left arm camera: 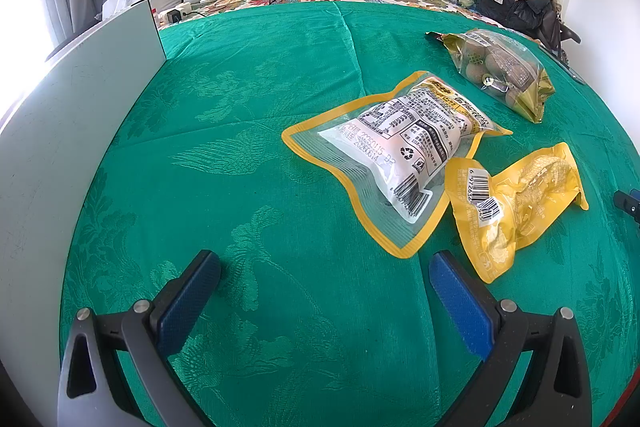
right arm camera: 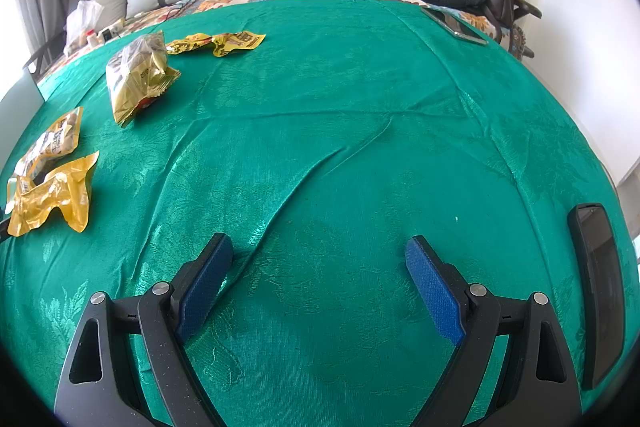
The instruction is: Organize snacks
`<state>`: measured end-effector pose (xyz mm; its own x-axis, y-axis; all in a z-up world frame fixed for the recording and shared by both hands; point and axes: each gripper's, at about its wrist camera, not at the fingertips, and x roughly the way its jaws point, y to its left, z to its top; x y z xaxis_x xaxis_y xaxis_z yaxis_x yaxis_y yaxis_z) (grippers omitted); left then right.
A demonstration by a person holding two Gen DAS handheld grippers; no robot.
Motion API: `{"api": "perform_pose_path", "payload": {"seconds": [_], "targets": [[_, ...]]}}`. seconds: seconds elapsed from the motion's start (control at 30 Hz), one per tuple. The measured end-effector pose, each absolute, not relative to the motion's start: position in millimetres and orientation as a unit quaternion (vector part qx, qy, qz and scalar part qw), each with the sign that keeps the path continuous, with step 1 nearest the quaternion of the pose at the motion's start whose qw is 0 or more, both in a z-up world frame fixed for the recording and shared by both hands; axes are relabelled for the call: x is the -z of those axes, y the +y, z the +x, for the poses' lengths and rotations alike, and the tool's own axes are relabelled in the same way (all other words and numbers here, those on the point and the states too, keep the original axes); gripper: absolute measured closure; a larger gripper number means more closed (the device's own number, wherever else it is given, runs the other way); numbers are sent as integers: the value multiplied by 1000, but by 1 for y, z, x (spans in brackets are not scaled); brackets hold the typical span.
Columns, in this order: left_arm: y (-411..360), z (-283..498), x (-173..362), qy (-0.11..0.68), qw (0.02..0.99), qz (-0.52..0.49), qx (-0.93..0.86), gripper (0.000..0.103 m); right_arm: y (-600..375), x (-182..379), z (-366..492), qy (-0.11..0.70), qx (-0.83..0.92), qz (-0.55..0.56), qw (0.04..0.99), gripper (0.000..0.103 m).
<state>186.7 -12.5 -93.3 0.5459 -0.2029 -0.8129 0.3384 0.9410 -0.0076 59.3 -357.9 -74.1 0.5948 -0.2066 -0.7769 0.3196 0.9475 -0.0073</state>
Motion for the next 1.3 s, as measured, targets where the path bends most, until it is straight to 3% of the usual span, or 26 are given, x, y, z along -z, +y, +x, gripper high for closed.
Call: {"api": "perform_pose_path", "payload": {"seconds": [1.3], "targets": [[-12,186,94,453,873,79,163,0,-358,73,60,425,148,67,890,13]]}}
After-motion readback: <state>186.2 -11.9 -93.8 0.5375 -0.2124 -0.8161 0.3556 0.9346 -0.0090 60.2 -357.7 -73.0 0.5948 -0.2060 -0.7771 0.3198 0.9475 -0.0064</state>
